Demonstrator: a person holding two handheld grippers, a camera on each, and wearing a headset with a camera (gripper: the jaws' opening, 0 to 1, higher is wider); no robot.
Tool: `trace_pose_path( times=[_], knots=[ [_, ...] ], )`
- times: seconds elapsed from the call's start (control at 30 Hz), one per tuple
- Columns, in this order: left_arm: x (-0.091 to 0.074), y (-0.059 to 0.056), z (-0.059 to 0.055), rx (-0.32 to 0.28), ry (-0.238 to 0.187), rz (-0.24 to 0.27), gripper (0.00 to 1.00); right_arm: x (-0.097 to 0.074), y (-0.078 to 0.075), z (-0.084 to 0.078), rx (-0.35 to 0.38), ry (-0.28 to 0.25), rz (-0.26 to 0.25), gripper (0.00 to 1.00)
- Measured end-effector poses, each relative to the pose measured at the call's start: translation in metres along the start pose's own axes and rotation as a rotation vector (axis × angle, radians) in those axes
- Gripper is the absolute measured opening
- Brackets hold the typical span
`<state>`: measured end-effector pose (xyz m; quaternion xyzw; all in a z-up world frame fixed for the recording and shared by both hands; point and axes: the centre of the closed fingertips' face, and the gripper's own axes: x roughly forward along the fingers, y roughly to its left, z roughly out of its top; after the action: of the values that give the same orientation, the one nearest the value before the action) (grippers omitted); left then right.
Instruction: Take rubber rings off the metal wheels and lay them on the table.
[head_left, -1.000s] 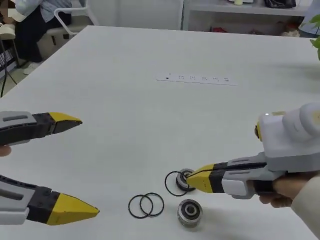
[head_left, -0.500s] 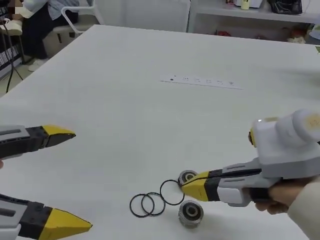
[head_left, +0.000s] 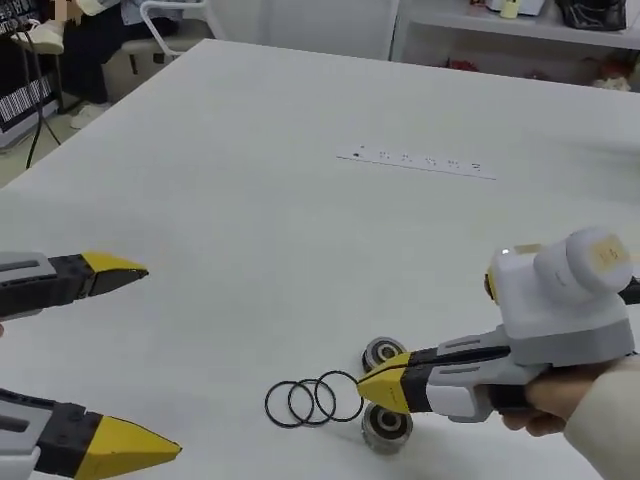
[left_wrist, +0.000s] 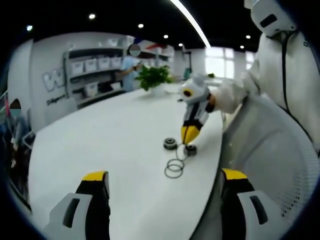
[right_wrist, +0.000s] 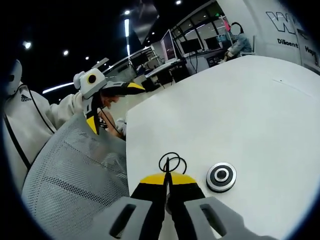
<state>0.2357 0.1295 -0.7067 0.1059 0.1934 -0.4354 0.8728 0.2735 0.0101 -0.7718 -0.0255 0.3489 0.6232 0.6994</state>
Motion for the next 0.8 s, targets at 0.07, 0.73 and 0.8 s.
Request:
trace_pose_path(
  times=[0.07,0.73,0.8],
  knots=[
    [0.0,0.0,0.0,-0.003,-0.001,0.001,0.93,0.001,-0.004,-0.002,-0.003,0.009,-0.013,0.0],
    [-0.003,0.003,0.001,-0.014,-0.013,0.034,0.89,0.007,-0.023,-0.009,0.016,0.044,-0.058,0.0],
    [-0.003,0.003,0.001,-0.016,-0.014,0.034,0.89,0.008,-0.024,-0.009,0.012,0.048,-0.061,0.0]
  ],
)
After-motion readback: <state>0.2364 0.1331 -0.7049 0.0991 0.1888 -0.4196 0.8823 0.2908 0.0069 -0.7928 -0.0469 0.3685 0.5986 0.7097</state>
